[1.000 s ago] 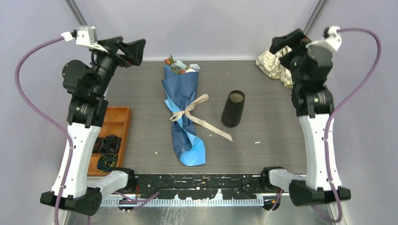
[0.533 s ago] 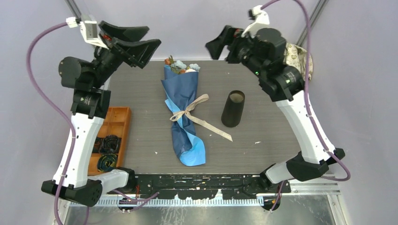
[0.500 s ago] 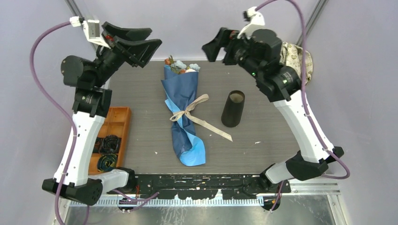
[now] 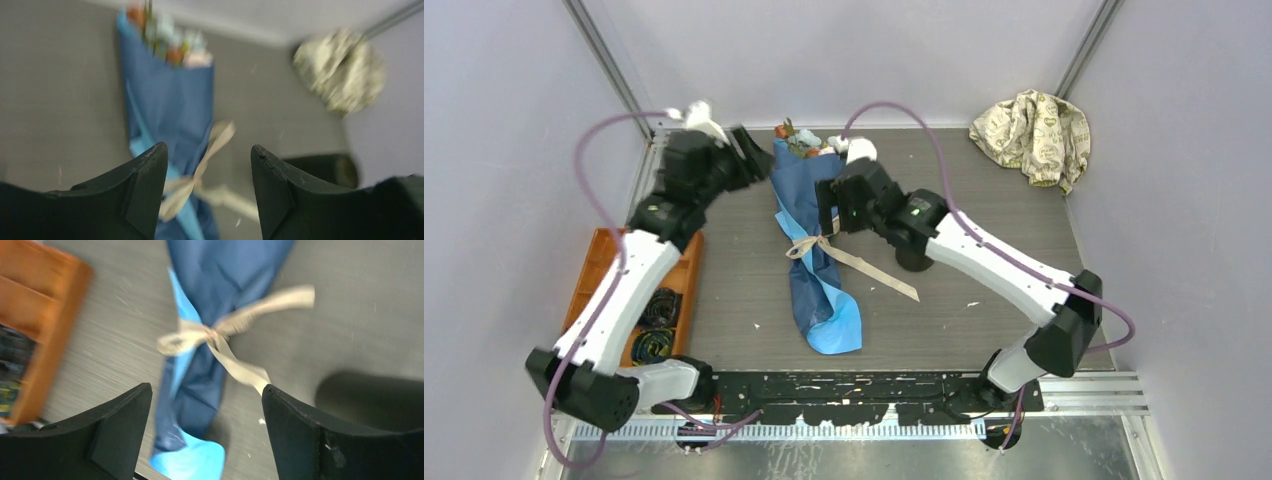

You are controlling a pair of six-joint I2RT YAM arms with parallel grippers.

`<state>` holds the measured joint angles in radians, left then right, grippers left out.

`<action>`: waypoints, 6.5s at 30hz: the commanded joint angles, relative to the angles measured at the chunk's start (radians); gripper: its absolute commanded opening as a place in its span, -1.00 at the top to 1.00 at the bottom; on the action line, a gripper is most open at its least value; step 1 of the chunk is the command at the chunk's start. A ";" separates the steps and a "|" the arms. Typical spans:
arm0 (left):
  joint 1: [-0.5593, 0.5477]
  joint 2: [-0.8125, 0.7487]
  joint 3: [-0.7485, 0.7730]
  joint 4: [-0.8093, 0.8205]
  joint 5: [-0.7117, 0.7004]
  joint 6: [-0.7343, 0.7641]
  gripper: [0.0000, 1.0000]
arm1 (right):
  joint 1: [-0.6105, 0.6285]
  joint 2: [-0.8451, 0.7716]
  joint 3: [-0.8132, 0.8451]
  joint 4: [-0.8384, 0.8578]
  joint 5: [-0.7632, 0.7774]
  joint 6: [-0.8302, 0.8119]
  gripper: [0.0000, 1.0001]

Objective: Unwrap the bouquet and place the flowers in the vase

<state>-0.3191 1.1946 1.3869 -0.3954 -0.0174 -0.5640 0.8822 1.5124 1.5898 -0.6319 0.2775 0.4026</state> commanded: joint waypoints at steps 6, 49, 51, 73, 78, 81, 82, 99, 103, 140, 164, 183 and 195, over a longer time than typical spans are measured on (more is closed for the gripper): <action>-0.257 0.044 -0.422 0.103 -0.132 -0.068 -0.22 | -0.007 0.054 -0.319 0.137 0.081 0.099 -0.62; -0.387 0.194 -0.865 0.286 -0.125 -0.229 0.12 | -0.025 0.387 -0.337 0.345 0.093 0.102 -0.31; -0.388 0.192 -0.867 0.285 -0.127 -0.229 0.12 | -0.023 0.392 -0.336 0.347 0.091 0.102 -0.24; -0.387 0.219 -0.875 0.301 -0.133 -0.229 0.18 | -0.031 0.463 -0.367 0.402 0.000 0.160 0.40; -0.388 0.235 -0.872 0.305 -0.130 -0.231 0.20 | -0.031 0.455 -0.367 0.387 0.017 0.162 0.85; -0.386 0.242 -0.870 0.306 -0.130 -0.231 0.21 | -0.032 0.431 -0.349 0.342 0.049 0.161 0.90; -0.387 0.244 -0.871 0.307 -0.129 -0.231 0.22 | -0.031 0.415 -0.345 0.328 0.057 0.160 0.90; -0.395 0.282 -0.856 0.317 -0.118 -0.237 0.27 | -0.031 0.120 -0.296 0.163 0.151 0.087 0.79; -0.397 0.278 -0.861 0.315 -0.123 -0.238 0.27 | -0.031 0.126 -0.300 0.163 0.144 0.098 0.79; -0.399 0.404 -0.846 0.361 -0.132 -0.235 0.32 | -0.031 -0.389 0.043 0.217 0.270 -0.165 0.98; -0.543 0.112 -0.553 -0.011 -0.352 -0.149 -0.29 | -0.031 -0.369 0.020 0.250 0.284 -0.208 0.95; -0.704 0.223 -0.320 -0.121 -0.482 -0.256 -0.27 | -0.033 -0.379 -0.029 0.268 0.303 -0.237 0.87; -0.711 0.018 -0.406 -0.010 -0.399 -0.298 -0.44 | -0.034 -0.368 -0.046 0.286 0.292 -0.232 0.85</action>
<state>-1.0275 1.2171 1.0180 -0.5941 -0.4480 -0.8600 0.8494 1.1603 1.5383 -0.4114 0.5678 0.1814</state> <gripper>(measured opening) 0.705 0.073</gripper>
